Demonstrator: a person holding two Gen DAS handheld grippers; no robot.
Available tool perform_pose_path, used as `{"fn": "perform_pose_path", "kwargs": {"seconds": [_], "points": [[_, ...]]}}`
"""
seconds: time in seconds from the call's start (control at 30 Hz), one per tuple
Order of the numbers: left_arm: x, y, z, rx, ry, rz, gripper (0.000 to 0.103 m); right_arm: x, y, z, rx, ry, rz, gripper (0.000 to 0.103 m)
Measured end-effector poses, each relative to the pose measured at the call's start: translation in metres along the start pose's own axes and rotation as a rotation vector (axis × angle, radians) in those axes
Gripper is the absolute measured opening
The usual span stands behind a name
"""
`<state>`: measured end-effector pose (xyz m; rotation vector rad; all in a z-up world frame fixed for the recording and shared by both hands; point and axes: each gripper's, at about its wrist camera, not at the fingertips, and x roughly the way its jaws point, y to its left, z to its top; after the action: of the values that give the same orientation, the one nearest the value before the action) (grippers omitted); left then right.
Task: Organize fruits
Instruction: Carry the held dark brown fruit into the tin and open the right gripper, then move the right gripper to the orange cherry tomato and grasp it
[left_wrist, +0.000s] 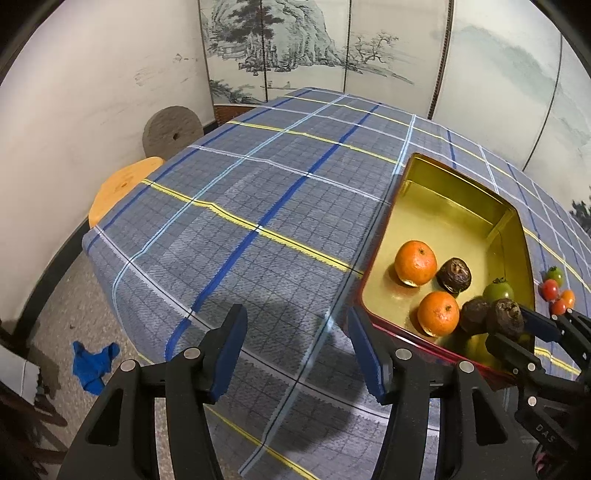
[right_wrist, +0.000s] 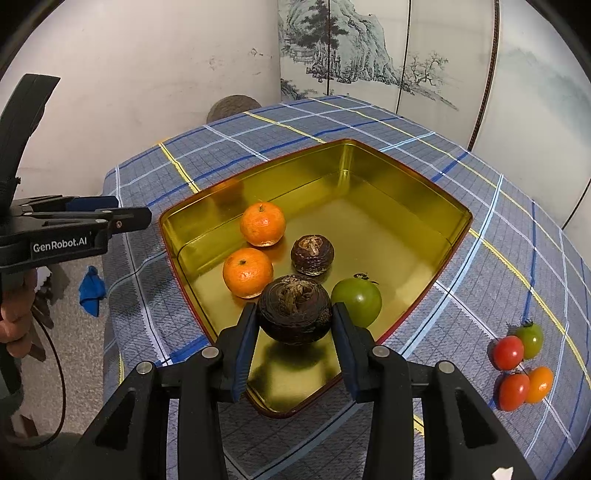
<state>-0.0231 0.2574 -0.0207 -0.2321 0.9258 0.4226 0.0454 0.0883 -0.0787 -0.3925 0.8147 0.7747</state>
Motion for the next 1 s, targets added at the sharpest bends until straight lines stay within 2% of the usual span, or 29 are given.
{"fn": "perform_pose_path", "kwargs": {"seconds": [0.4,0.6,0.8,1.0], "points": [[-0.010,-0.011,-0.004,0.032,-0.013,-0.009,0.060,-0.012,-0.003,0.000,0.025,-0.026,0.008,0.039],[-0.016,-0.021,-0.004,0.056,-0.027,-0.022,0.060,-0.031,-0.011,-0.002,0.056,-0.066,0.003,0.039],[-0.019,-0.036,-0.005,0.085,-0.029,-0.043,0.060,-0.056,-0.040,-0.018,0.122,-0.098,-0.056,0.040],[-0.021,-0.059,-0.007,0.129,-0.028,-0.074,0.060,-0.075,-0.091,-0.048,0.231,-0.087,-0.148,0.040]]}}
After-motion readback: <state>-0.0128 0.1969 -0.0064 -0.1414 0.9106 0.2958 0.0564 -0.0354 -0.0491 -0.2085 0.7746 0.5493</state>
